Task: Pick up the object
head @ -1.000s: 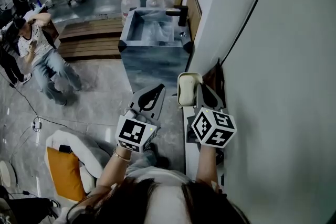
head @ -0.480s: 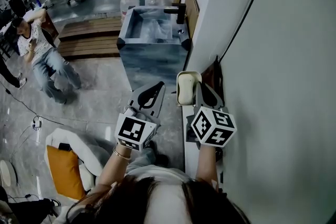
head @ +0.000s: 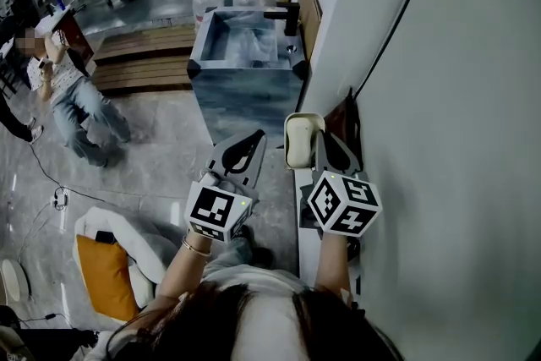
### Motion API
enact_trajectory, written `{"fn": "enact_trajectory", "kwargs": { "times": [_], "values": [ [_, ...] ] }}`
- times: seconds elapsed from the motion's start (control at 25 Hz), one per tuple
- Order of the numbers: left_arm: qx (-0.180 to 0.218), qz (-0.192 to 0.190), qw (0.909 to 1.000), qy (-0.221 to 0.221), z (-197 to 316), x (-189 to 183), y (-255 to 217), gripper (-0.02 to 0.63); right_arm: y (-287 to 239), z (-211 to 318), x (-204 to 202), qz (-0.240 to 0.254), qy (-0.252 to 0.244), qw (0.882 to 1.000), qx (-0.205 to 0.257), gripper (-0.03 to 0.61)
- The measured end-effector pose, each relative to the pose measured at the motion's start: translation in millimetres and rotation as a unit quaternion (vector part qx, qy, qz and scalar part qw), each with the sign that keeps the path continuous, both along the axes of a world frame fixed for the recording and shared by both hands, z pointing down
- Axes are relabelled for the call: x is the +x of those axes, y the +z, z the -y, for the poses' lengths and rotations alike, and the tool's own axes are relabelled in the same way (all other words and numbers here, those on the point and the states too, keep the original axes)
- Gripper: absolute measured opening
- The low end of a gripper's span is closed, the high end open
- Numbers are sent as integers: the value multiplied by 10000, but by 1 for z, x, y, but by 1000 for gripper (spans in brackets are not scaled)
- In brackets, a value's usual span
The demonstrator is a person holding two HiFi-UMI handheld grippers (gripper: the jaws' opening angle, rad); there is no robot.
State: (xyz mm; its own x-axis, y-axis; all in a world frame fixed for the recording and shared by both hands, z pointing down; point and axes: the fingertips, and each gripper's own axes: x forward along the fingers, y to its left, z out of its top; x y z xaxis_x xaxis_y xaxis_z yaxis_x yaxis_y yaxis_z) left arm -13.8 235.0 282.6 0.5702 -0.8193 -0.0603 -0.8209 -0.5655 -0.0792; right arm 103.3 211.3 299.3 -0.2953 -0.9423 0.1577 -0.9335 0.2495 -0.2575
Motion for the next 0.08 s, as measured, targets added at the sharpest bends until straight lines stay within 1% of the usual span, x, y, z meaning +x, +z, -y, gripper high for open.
{"fn": "enact_trajectory", "kwargs": {
  "times": [0.08],
  "values": [
    [-8, 6, 10000, -3, 4, -1, 1, 9, 1, 4, -1, -1, -6, 10000, -10, 34]
  ]
}}
